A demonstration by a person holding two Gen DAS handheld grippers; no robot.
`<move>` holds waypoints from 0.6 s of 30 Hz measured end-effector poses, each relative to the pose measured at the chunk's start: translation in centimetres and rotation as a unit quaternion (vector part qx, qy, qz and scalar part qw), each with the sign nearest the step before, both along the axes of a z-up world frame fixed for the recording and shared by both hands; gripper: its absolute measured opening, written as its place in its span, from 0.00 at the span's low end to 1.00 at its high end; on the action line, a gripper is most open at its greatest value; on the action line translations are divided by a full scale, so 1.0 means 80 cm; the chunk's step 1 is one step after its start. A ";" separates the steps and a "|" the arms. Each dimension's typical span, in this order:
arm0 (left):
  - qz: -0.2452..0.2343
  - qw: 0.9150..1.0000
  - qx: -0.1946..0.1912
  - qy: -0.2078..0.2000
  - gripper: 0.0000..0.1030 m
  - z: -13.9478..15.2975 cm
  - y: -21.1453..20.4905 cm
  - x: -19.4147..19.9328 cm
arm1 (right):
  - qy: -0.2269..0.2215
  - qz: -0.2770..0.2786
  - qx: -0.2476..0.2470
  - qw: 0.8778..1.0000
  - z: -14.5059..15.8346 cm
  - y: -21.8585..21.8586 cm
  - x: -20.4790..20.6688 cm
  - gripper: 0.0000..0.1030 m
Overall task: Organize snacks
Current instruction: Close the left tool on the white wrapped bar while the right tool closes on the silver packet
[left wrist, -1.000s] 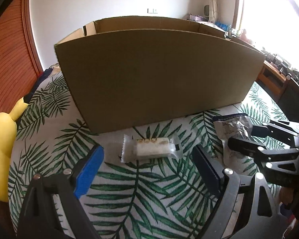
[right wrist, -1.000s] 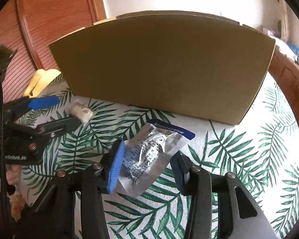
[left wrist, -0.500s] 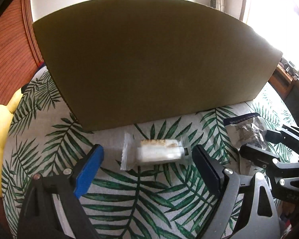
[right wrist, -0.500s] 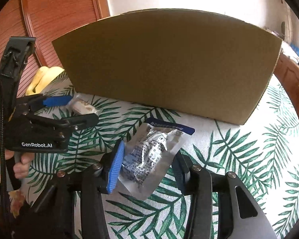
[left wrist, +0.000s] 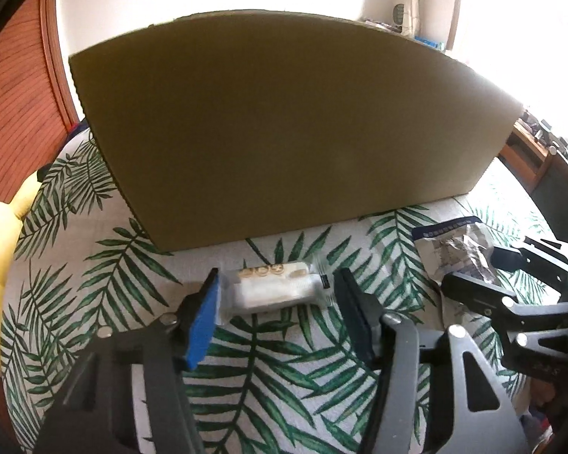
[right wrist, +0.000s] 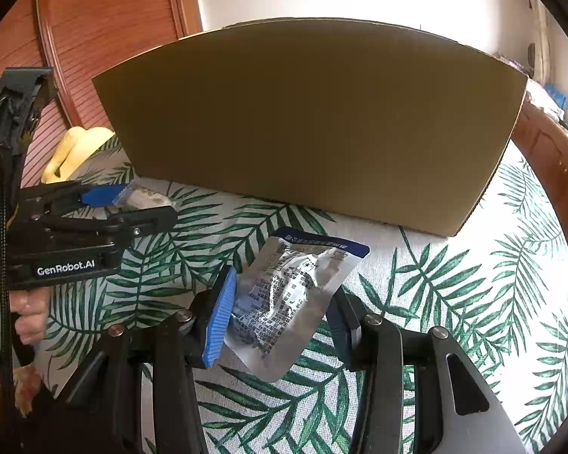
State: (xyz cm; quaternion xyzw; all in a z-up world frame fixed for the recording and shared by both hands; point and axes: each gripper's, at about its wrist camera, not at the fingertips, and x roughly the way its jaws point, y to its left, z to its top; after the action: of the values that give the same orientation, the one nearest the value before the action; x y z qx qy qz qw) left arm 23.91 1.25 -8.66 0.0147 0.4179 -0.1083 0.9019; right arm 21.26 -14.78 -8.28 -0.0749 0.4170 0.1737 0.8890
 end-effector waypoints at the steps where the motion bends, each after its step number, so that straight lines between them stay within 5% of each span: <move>1: -0.001 1.000 0.002 -0.005 0.44 0.002 0.001 -0.004 | 0.000 0.000 0.000 1.000 0.000 0.000 0.000 0.45; 18: -0.009 0.999 -0.030 -0.014 0.42 0.027 0.009 -0.059 | 0.003 0.005 0.006 1.000 -0.001 0.000 0.001 0.44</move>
State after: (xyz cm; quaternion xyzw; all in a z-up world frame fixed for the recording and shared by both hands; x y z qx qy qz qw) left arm 19.20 1.98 -6.46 -0.0068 0.4015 -0.1285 0.9068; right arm 21.34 -14.79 -8.36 -0.0712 0.4187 0.1806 0.8871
